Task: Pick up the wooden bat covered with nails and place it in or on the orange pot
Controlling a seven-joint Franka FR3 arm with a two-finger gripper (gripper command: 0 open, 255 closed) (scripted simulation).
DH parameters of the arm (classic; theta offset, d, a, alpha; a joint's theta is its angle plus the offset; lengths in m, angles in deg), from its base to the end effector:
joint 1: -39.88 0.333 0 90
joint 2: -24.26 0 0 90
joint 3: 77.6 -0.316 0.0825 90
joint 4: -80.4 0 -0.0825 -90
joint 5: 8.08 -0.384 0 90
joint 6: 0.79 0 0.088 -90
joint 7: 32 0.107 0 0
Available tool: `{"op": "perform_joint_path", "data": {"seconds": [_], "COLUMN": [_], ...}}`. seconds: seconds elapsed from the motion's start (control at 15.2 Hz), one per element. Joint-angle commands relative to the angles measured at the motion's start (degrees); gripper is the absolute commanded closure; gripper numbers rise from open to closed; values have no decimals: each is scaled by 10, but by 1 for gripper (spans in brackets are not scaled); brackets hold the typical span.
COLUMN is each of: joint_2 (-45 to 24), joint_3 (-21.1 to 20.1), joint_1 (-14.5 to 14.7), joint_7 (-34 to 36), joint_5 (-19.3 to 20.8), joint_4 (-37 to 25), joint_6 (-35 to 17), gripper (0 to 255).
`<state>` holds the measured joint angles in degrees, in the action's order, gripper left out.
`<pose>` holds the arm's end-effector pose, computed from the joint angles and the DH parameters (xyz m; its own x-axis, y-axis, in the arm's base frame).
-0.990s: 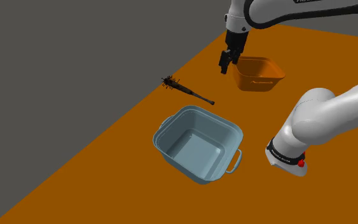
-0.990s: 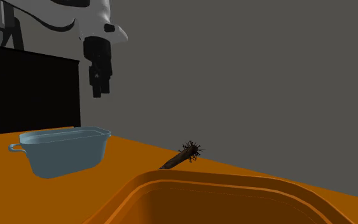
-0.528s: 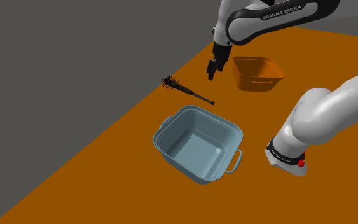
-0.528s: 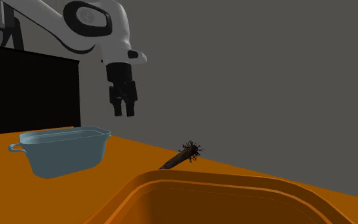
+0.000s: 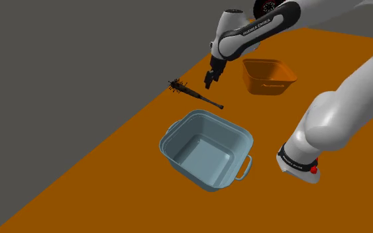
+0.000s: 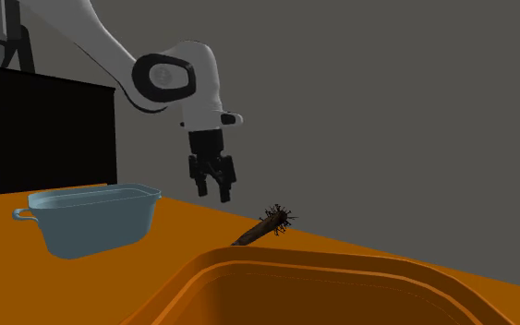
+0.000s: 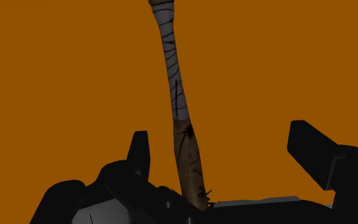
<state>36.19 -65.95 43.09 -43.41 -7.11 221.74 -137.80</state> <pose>0.4610 -0.0686 0.3828 0.9892 0.0643 0.1316 0.0652 -0.9979 -0.0027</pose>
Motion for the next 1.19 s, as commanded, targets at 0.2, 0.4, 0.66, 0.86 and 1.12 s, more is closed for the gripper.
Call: {"op": "perform_joint_path", "data": {"seconds": [0.2,0.4,0.66,0.86,1.12], "joint_2": [-121,-192,-245,-268,-287], "joint_3": [19,13,-2,-9,-16], "joint_1": [14,9,-2,-5,-8], "joint_7": [-93,-157,-199,-209,-218], "joint_5": [-89,-157,-203,-217,-229], "joint_4": [-53,-96,-126,-131,-136], "joint_6": [-82,-113,-137,-154,-167], "gripper": [0,0,0,0,0]}}
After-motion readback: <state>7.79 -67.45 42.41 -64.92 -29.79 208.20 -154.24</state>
